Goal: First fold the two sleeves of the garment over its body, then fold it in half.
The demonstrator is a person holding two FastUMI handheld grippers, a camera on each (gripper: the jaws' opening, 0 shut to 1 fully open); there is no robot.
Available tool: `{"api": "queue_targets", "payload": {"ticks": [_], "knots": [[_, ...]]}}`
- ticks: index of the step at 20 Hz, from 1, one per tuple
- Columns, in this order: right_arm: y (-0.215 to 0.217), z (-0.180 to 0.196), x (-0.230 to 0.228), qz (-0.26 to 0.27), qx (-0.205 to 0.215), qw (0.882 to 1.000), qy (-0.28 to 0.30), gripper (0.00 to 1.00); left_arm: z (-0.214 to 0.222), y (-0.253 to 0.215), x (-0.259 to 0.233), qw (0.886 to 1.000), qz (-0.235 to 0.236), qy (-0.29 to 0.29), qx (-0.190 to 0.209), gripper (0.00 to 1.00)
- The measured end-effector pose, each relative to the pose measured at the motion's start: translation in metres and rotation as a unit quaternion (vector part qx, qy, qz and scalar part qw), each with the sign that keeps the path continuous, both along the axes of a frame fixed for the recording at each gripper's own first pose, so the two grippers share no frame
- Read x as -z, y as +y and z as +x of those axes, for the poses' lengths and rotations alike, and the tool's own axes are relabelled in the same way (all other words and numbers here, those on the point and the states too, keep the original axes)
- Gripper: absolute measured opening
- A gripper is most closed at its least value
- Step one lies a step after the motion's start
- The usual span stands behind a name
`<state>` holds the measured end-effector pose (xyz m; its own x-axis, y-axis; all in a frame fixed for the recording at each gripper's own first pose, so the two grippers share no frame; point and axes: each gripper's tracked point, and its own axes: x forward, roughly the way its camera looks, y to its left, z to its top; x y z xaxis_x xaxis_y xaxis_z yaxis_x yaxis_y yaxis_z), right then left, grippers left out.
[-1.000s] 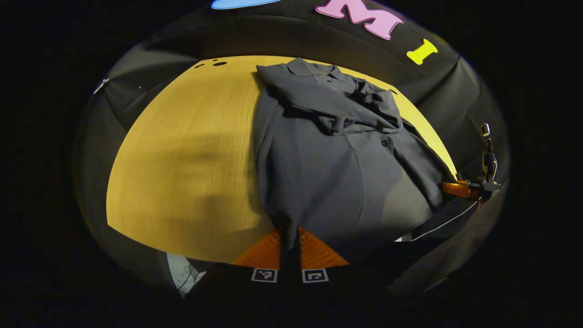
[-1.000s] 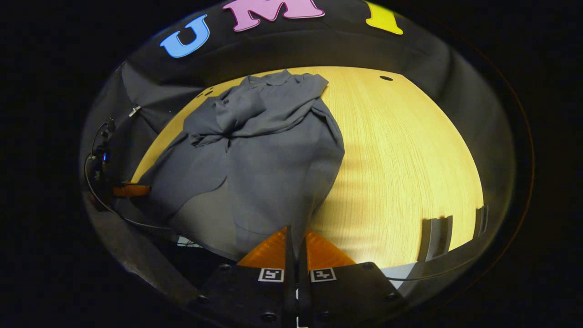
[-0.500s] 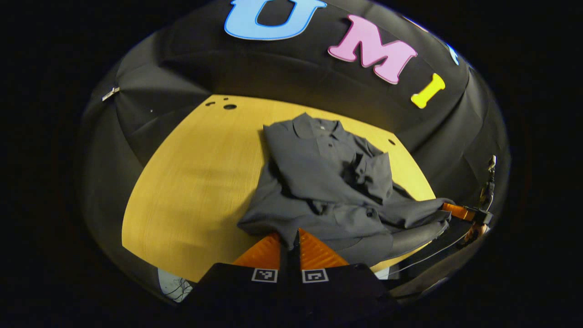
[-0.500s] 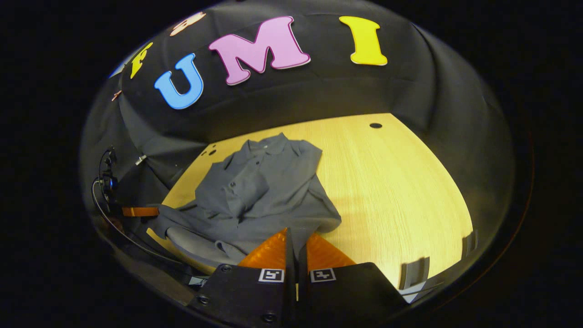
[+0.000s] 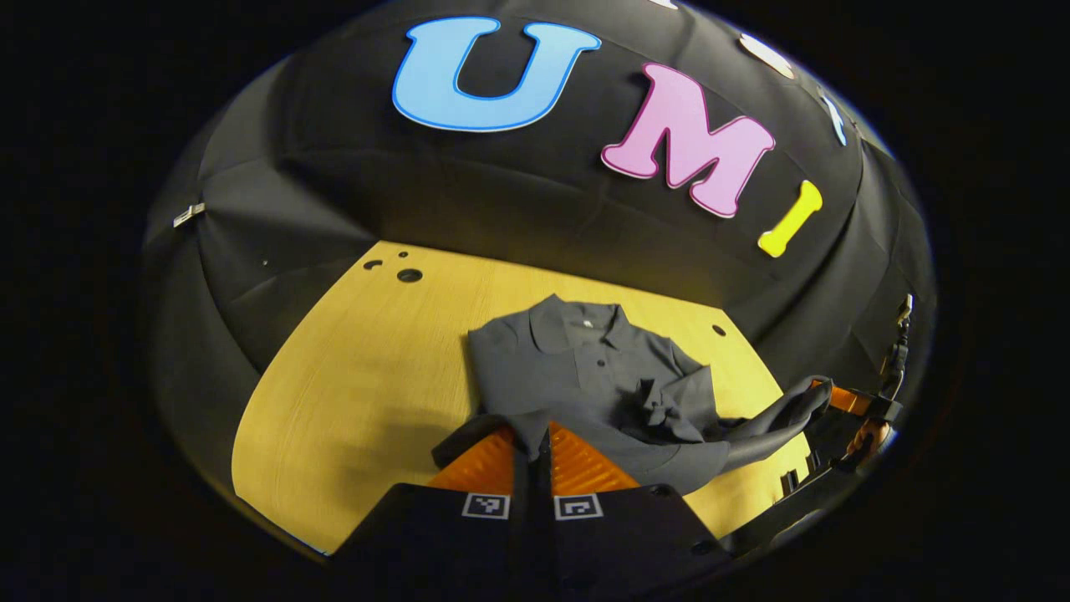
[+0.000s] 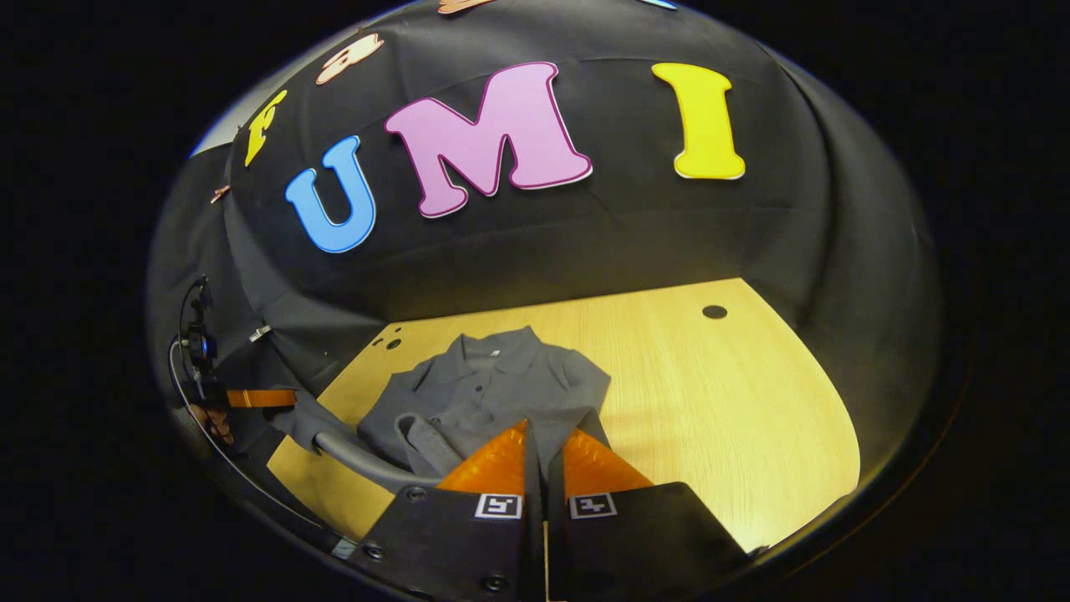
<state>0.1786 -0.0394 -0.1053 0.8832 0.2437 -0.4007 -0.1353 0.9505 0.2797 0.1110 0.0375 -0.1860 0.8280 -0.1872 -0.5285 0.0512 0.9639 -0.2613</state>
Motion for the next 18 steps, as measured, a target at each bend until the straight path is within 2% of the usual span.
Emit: {"api": "queue_targets", "payload": {"ticks": [6,7,8,18], "knots": [[-0.012,0.077,0.008,-0.012,0.029,0.999,-0.015,0.06,0.073,0.010,-0.007,0.999,-0.011,-0.021,-0.032,0.05],[-0.014,0.085,0.013,-0.016,0.034,0.999,-0.013,0.06,0.084,0.011,-0.003,0.999,-0.013,-0.020,-0.036,0.08],[-0.015,0.094,0.019,-0.018,0.036,0.999,-0.011,0.06,0.096,0.012,0.001,0.999,-0.013,-0.021,-0.040,0.05],[-0.010,0.195,0.084,-0.047,0.038,0.998,0.028,0.06,0.209,0.022,0.063,0.999,0.035,-0.001,-0.039,0.05]]}}
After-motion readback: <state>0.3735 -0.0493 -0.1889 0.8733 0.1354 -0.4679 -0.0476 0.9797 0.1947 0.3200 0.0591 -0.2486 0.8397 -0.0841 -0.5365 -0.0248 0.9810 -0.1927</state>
